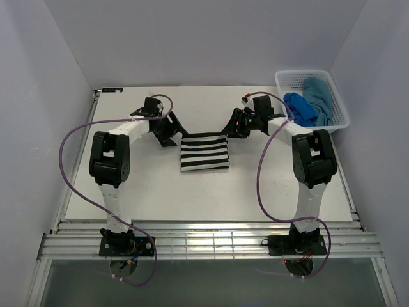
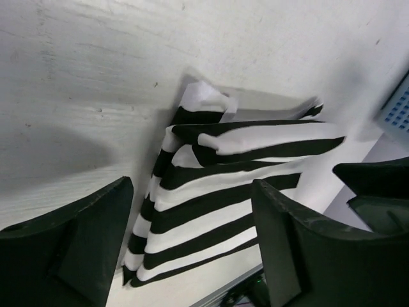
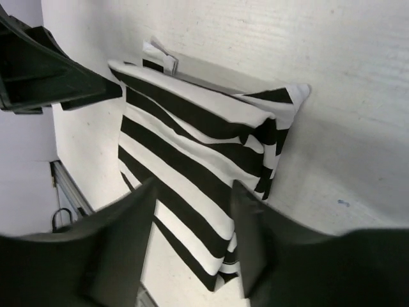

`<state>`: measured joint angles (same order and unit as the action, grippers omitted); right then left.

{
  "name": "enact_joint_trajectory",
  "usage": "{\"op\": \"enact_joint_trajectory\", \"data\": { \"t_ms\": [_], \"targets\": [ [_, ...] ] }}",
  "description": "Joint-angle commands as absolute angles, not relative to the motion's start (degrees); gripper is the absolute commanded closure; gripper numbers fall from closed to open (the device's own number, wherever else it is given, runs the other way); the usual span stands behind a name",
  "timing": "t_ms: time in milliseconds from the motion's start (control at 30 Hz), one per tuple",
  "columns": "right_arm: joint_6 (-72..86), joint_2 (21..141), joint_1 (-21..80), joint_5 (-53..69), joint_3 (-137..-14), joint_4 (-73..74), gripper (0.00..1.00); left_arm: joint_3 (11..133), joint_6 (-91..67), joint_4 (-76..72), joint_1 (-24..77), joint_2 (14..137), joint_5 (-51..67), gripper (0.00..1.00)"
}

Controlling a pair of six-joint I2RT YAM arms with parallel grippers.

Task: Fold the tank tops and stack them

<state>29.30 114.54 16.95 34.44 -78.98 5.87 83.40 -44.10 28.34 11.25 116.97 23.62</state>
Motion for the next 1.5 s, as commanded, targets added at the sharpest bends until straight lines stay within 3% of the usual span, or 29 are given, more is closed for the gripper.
{"op": "enact_joint_trajectory", "data": {
  "t_ms": [0,100,200,233,433,833,1200,1467],
  "targets": [
    [27.69,113.12,16.44,34.1,-82.35,4.04,0.39,86.22,-43.07,26.37,10.72,114.35,24.43,0.13],
    [26.55,110.41,16.7,34.98,-81.92,4.39,0.19,86.22,-42.45,26.19,10.81,111.98,24.87,0.02],
    [25.49,107.15,17.49,35.5,-78.94,3.96,0.04,85.17,-42.1,25.75,11.51,109.69,25.92,0.02],
    [25.58,106.44,17.84,35.86,-76.75,2.56,0.1,84.91,-41.93,25.4,12.38,109.25,26.01,0.02],
    [26.36,106.7,20.3,39.2,-75.14,-1.49,0.1,85.25,-42.01,23.91,15.2,110.21,26.89,0.02],
    [26.46,120.93,21.01,40.52,-88.24,-2.02,0.1,94.56,-42.36,22.06,15.29,124.0,26.63,0.02],
    [28.65,129.55,19.6,35.34,-93.08,-3.08,0.1,95.19,-42.19,25.93,15.29,127.97,21.8,0.02],
    [25.67,124.38,19.16,36.3,-92.73,-0.18,0.1,97.64,-41.4,27.51,15.47,124.9,22.76,0.02]
  ]
}}
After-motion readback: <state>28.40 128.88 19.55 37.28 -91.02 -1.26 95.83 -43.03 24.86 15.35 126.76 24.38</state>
